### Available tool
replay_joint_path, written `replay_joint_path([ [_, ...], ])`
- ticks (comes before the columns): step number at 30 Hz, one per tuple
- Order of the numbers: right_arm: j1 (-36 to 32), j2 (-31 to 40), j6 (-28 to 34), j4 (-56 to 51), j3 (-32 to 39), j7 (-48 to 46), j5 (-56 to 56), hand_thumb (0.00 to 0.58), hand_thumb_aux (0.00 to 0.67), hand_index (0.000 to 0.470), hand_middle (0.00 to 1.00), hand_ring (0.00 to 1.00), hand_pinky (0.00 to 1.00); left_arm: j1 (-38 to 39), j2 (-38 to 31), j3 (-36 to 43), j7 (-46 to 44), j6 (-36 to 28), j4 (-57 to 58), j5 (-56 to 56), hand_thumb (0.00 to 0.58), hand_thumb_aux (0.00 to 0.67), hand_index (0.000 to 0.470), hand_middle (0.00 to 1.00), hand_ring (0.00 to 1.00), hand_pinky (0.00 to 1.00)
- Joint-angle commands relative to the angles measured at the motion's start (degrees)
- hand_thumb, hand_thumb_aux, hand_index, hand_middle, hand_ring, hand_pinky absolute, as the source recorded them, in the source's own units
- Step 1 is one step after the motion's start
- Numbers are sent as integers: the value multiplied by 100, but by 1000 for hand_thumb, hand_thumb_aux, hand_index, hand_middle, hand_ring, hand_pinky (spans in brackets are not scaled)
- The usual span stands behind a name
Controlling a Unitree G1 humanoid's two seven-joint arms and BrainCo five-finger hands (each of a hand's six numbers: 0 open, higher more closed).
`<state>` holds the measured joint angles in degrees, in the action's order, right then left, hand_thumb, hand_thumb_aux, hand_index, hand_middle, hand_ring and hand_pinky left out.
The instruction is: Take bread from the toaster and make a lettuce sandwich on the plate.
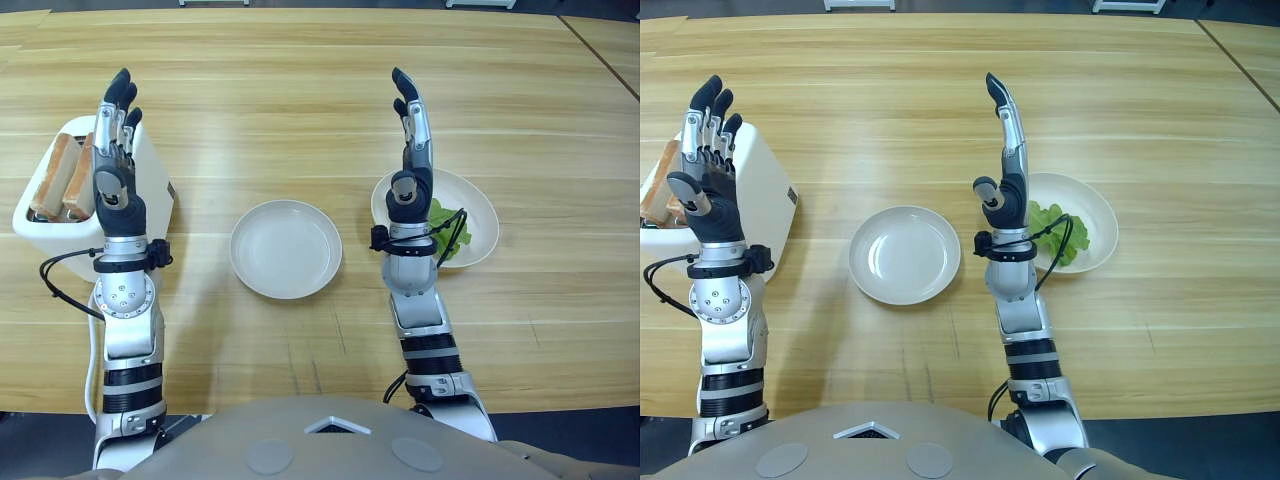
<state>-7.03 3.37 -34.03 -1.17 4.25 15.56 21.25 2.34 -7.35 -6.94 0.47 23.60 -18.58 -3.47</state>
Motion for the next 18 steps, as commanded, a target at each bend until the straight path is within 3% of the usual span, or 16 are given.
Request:
replay_joint_path([
  [1,12,-7,27,-13,4,-16,2,0,0,0,0,0,0,-147,-627,-784,-50,-210,-1115,-516,0,0,0,0,0,0],
  [4,3,-20,28,-31,24,-13,16,0,0,0,0,0,0,-238,-1709,-2061,-202,-423,-1154,-1014,0,0,0,0,0,0],
  [7,-2,-27,21,-58,49,-7,26,0,0,0,0,0,0,244,-2835,-2790,-232,6,-348,-2318,0,0,0,0,0,0],
  [12,-8,5,-4,-121,54,-19,13,0,0,0,0,0,0,1228,-3843,-2737,62,528,1323,-3769,0,0,0,0,0,0],
  [18,-51,54,-13,-167,22,-56,-31,0,0,0,0,0,0,1522,-4431,-2590,691,594,2320,-4339,0,0,0,0,0,0],
])
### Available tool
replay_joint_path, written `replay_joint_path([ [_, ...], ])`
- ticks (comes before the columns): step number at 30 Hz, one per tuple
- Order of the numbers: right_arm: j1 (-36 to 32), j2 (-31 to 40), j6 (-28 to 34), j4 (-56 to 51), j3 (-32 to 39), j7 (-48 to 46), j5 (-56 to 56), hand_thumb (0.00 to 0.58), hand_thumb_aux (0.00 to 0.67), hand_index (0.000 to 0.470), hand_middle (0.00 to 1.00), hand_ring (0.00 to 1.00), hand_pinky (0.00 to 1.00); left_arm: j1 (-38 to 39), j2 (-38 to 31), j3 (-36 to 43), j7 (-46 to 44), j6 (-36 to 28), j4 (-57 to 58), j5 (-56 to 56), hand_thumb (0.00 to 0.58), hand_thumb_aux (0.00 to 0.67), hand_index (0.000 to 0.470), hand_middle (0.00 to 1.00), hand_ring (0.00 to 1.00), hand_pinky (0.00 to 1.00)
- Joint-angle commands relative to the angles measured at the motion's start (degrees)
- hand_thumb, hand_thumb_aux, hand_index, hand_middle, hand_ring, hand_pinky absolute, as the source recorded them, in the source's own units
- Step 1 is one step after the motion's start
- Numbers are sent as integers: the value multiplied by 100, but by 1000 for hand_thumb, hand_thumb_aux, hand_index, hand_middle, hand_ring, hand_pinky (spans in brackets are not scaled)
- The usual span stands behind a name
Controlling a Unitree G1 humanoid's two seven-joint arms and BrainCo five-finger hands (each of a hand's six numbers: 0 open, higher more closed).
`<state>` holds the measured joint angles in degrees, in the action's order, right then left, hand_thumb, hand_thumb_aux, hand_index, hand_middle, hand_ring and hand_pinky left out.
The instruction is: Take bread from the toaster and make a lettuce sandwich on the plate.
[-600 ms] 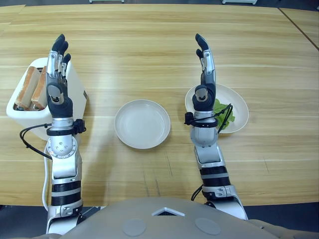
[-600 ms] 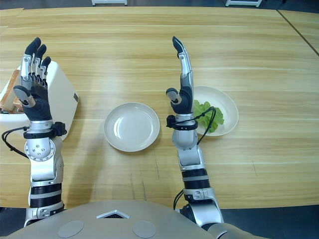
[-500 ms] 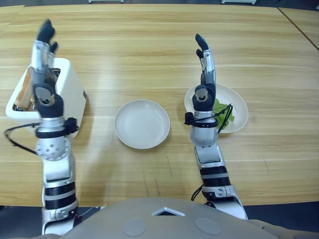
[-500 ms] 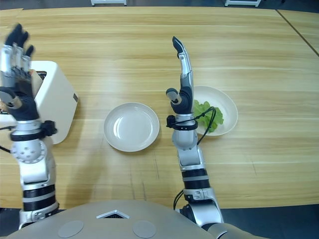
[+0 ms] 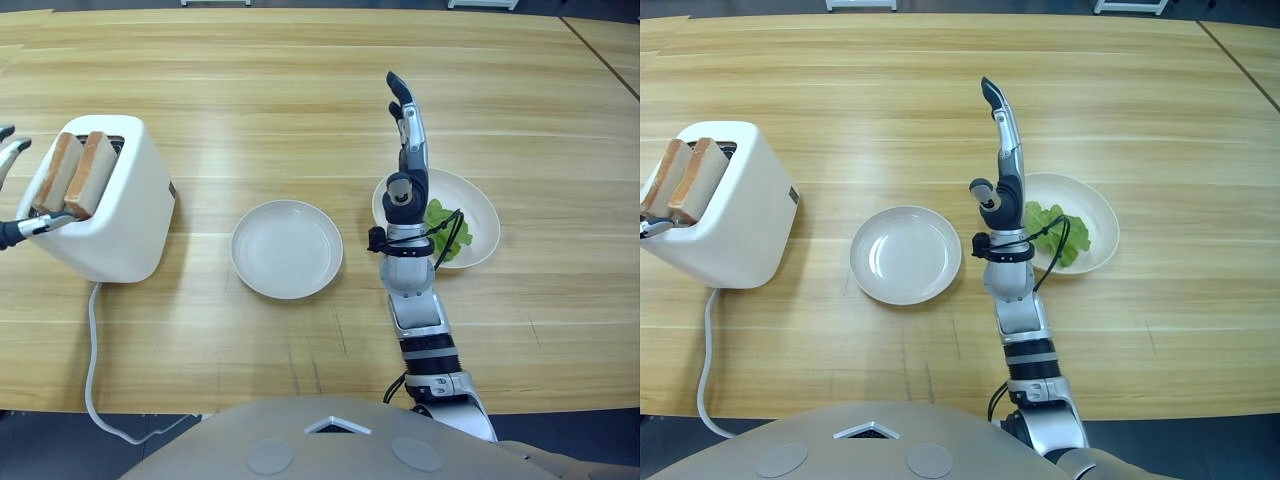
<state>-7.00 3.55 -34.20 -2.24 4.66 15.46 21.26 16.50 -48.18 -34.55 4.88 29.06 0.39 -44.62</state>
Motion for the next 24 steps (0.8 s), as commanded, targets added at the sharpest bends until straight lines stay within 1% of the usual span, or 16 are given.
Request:
replay_joint_path([
  [1,-59,36,3,-67,-16,-48,-31,0,0,0,0,0,0,116,-397,218,320,49,521,-237,0,0,0,0,0,0],
  [4,-68,33,7,-78,-4,-59,-31,0,0,0,0,0,0,118,-508,381,542,0,818,-251,0,0,0,0,0,0],
  [6,-73,35,14,-80,-2,-67,-31,0,0,0,0,0,0,48,-462,447,629,-124,831,-162,0,0,0,0,0,0],
  [10,-70,28,24,-66,2,-83,-22,0,0,0,0,0,0,-125,-305,616,567,-334,689,159,0,0,0,0,0,0],
  [15,-116,-16,146,-87,-55,-214,-297,0,0,0,0,0,0,-254,-200,779,469,-575,723,590,0,0,0,0,0,0],
  [19,-96,-9,159,-74,-64,-241,-297,0,0,0,0,0,0,-288,-220,872,485,-683,749,624,0,0,0,0,0,0],
  [24,-127,-31,160,-90,-58,-252,-287,0,0,0,0,0,0,-440,-228,1180,575,-785,818,500,0,0,0,0,0,0],
])
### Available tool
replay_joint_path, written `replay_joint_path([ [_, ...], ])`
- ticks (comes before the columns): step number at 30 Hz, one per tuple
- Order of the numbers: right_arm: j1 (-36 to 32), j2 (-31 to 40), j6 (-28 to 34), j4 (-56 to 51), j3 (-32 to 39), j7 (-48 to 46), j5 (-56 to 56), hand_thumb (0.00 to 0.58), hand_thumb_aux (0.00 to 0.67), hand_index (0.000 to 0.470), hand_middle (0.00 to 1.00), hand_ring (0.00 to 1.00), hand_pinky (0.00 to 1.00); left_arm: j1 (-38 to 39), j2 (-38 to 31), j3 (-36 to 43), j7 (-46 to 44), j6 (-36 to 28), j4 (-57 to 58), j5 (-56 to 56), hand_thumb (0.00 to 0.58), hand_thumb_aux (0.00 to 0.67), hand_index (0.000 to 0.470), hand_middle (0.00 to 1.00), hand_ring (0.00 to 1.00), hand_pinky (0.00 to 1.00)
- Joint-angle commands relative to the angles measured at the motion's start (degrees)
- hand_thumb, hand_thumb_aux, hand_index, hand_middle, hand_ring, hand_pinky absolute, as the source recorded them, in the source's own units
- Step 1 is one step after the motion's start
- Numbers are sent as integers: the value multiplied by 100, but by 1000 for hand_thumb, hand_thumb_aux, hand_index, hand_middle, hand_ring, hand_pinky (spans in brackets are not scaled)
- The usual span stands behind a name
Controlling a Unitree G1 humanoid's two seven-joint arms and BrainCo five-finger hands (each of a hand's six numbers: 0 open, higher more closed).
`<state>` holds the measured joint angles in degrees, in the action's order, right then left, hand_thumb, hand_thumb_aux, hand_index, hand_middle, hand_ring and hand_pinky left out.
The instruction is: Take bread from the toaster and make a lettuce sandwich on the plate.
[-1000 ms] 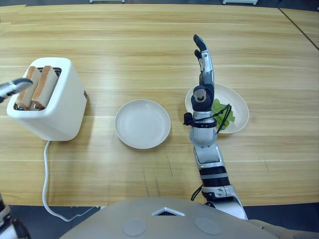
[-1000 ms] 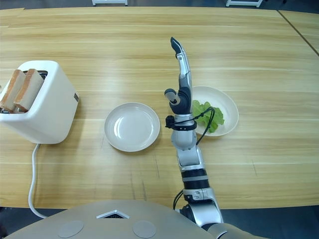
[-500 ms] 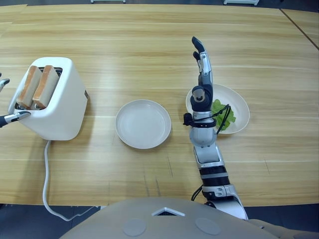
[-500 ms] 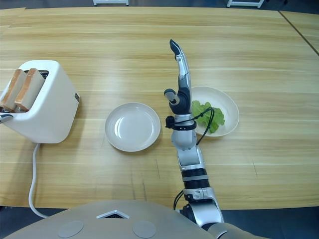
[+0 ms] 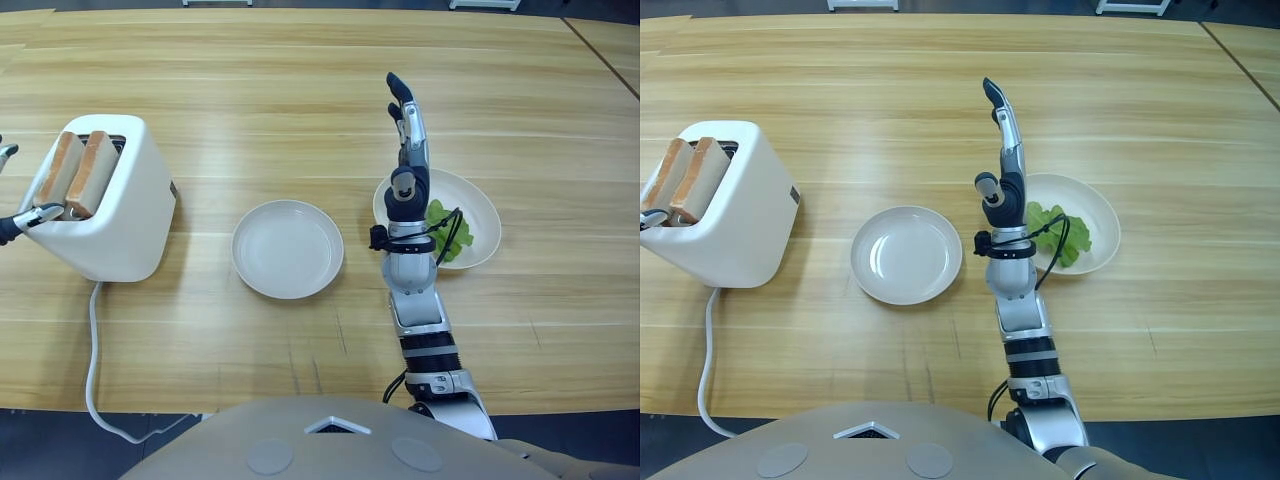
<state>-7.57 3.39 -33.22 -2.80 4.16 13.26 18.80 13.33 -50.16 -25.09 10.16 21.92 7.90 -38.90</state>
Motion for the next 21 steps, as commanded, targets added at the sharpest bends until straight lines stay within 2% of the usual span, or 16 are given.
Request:
replay_joint_path([
  [1,-73,-14,62,-33,-9,-34,-41,0,0,0,0,0,0,-140,-42,276,67,-90,84,-90,0,0,0,0,0,0],
  [21,-47,-11,56,-71,-31,-25,-37,0,0,0,0,0,0,-152,-426,472,630,-150,410,-382,0,0,0,0,0,0],
])
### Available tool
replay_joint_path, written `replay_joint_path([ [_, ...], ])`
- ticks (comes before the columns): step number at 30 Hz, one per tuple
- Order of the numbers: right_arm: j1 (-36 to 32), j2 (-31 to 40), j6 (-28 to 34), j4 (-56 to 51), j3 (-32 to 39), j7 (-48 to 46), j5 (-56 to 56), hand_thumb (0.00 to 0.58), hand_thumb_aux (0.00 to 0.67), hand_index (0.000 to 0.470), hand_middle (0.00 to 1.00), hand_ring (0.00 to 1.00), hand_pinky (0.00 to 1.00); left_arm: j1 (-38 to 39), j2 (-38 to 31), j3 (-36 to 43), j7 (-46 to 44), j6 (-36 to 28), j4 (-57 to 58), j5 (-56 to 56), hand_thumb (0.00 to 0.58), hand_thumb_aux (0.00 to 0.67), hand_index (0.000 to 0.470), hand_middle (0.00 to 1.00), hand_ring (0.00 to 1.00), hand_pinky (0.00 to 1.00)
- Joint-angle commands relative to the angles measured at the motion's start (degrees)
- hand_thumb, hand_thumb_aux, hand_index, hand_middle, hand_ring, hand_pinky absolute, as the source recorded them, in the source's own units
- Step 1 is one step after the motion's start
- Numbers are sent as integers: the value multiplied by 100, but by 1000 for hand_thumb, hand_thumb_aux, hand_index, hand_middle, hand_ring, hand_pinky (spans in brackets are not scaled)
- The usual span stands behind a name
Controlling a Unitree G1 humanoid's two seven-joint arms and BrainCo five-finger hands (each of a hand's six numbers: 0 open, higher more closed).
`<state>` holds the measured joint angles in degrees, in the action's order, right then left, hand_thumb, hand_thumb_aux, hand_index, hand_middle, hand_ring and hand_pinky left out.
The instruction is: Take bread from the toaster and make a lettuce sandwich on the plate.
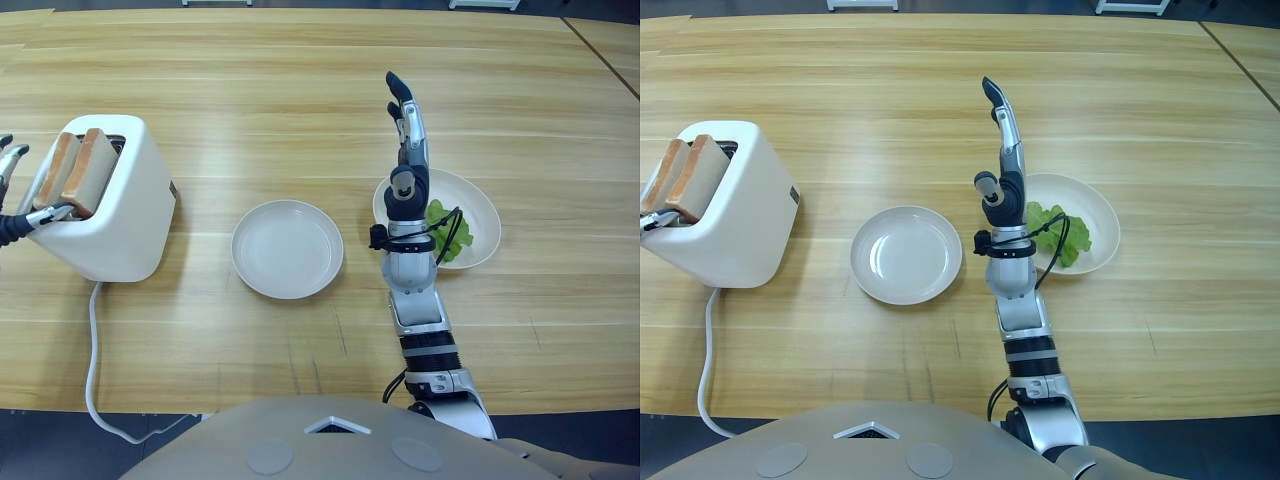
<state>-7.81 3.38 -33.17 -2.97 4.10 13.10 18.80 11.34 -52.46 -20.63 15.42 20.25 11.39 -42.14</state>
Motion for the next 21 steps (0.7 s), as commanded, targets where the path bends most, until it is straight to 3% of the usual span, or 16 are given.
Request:
replay_joint_path([
  [1,-23,-12,52,-58,-25,-7,-38,0,0,0,0,0,0,54,-220,7,127,14,69,-54,0,0,0,0,0,0],
  [21,-19,-20,54,-84,-13,-12,-38,0,0,0,0,0,0,-25,-217,362,193,-46,-15,-5,0,0,0,0,0,0],
])
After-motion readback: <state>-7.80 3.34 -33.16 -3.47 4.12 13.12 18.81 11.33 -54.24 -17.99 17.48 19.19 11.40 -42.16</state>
